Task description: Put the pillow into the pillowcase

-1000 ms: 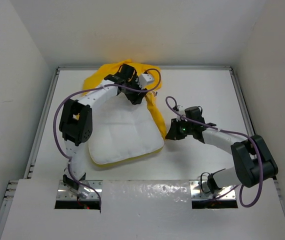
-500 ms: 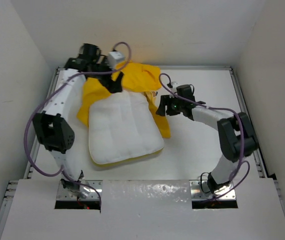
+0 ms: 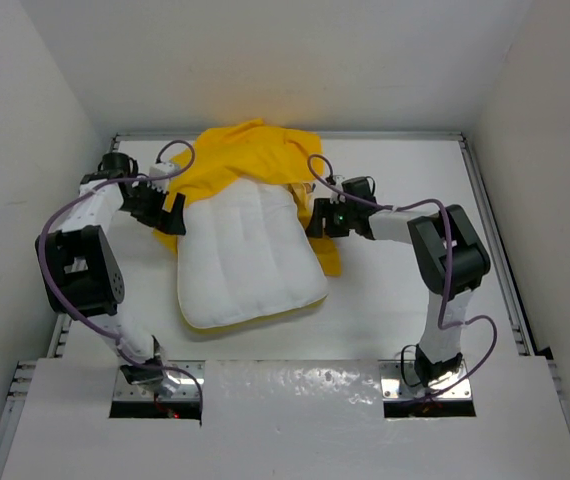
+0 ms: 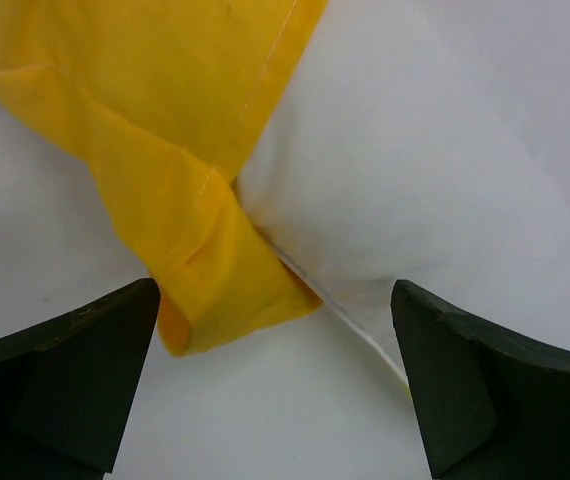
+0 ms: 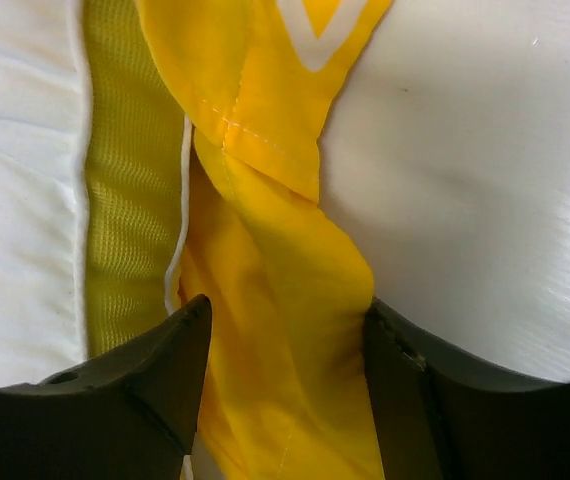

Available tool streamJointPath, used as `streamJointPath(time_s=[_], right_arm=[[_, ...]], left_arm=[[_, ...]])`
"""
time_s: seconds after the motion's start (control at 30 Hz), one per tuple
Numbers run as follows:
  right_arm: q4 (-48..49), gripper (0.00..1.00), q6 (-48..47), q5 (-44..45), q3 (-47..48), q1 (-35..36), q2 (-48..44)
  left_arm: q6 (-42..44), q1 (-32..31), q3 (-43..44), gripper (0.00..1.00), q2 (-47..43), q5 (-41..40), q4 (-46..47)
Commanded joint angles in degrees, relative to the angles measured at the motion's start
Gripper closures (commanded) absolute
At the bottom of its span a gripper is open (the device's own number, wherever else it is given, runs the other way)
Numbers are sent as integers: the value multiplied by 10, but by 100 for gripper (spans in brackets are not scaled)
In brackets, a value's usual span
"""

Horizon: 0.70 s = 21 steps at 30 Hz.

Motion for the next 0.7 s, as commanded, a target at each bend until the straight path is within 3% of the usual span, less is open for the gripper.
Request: streamJointPath(time_s=[0.0, 0.03, 0.1, 0.13, 0.2, 0.23, 0.27, 0.33, 0.5, 0.67], right_arm=[[31, 41, 19, -24, -3, 7, 18], [31, 53, 20, -29, -5, 9, 21], [31, 65, 17, -39, -15, 15, 20], [33, 77, 13, -44, -28, 16, 10], [37, 91, 4, -66, -44, 18, -2], [42, 97, 1, -73, -60, 18, -19], [41, 100, -5, -77, -69, 18, -29], [35, 100, -9, -81, -90, 18, -51], [-29, 100, -56, -52, -103, 17, -131], [-34, 100, -77, -23, -152, 18, -238]], left_arm=[[4, 0, -22, 0, -21, 25, 86], [-4, 0, -24, 1, -3, 8, 92], [-9, 0, -28, 16, 18, -31, 100], [-8, 2, -29, 38, 22, -36, 99], [-1, 5, -29, 57, 26, -27, 92], [5, 5, -27, 71, 27, -18, 75], [12, 5, -23, 79, 26, -2, 67], [16, 6, -13, 100, 22, 13, 43], [103, 6, 0, 100, 9, 50, -55], [201, 23, -9, 100, -37, -38, -157]])
